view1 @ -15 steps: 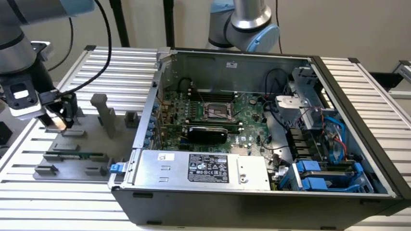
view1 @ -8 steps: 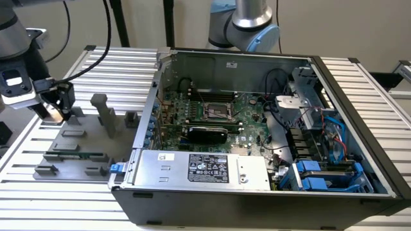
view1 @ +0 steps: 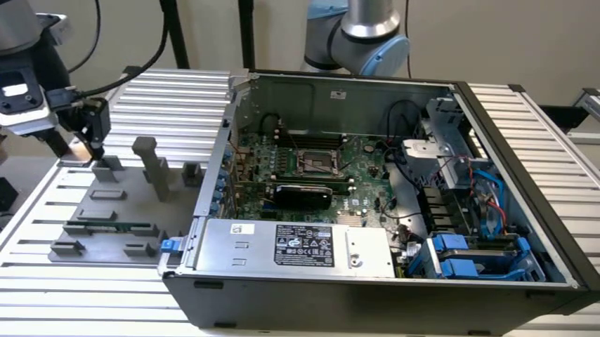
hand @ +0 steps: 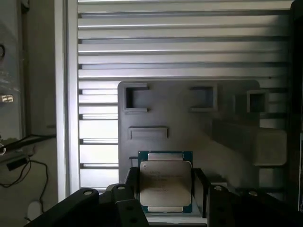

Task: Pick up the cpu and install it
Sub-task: 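Pick up the cpu and move it towards the insertion slot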

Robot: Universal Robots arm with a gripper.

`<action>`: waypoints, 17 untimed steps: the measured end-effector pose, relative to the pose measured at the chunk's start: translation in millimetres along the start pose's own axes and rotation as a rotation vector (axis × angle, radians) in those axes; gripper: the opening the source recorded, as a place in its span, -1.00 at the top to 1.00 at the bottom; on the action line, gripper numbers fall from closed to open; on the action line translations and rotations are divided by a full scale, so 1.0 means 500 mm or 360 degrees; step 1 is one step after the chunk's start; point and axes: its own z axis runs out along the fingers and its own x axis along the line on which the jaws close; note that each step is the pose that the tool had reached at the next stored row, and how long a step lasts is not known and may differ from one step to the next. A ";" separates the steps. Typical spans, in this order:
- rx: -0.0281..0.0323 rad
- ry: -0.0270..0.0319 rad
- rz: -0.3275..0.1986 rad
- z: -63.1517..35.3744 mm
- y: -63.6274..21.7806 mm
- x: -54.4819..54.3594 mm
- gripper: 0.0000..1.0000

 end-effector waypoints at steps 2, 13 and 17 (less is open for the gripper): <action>0.00000 0.00014 0.0000 -0.019 0.001 -0.013 -0.10; 0.00001 0.00033 0.0000 -0.095 0.012 -0.083 -0.10; 0.00001 0.00032 0.0000 -0.109 0.018 -0.106 -0.10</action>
